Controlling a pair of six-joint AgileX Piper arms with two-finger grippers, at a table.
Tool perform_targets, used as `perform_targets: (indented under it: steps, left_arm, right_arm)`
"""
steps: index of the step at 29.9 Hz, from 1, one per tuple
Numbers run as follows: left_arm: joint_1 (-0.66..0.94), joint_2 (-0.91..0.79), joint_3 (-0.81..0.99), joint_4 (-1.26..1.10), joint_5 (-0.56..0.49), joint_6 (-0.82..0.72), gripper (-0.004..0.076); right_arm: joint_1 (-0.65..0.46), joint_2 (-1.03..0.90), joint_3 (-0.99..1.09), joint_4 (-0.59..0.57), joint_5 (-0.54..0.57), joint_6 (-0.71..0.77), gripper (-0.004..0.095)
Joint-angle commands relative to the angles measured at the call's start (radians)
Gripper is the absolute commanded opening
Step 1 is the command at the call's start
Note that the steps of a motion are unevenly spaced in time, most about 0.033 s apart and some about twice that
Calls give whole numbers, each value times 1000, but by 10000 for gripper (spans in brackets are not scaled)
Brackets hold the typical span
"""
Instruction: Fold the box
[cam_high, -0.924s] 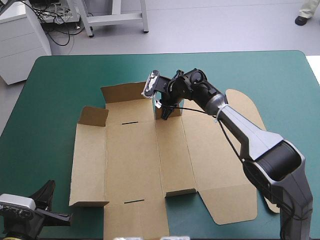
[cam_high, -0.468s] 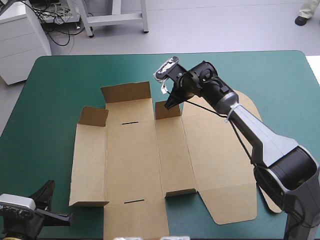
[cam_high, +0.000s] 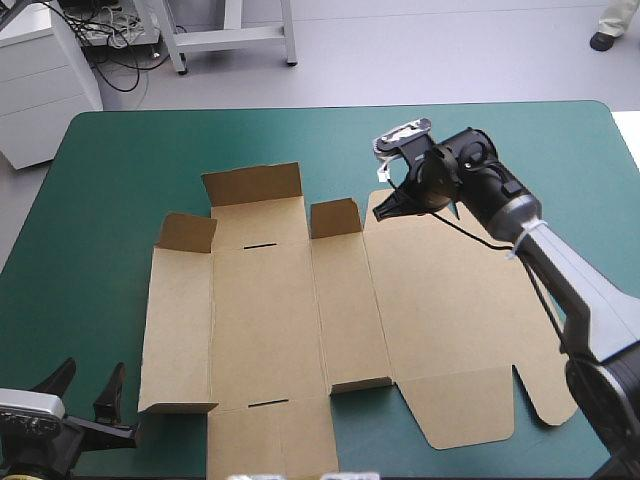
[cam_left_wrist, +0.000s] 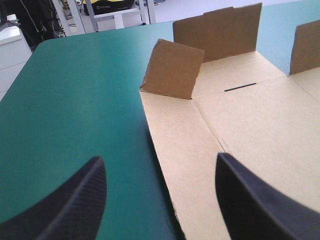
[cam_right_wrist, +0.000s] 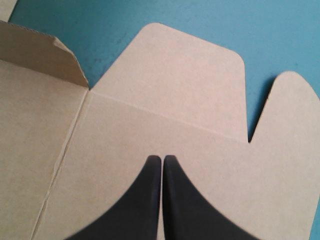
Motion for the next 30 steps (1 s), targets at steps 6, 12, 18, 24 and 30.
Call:
perform_targets:
  steps: [6,12,18,24,30]
  left_arm:
    - [0,104,-88,43,-57,-70,470]
    - [0,292,-244,43,10,-118,470]
    - [0,536,-404,43,245,-140,470]
    - [0,729,-425,41,259,-142,470]
    - [0,838,-425,38,222,-186,470]
  right_arm:
    - [-77,-253,182,-10,-43,56,-4]
    - [-141,-429,360,-11,-93,82,-4]
    - [-185,-601,552,-4,-124,82,-4]
    - [-185,-721,666,-6,-125,82,-4]
    - [-185,-804,704,16,-114,84,-4]
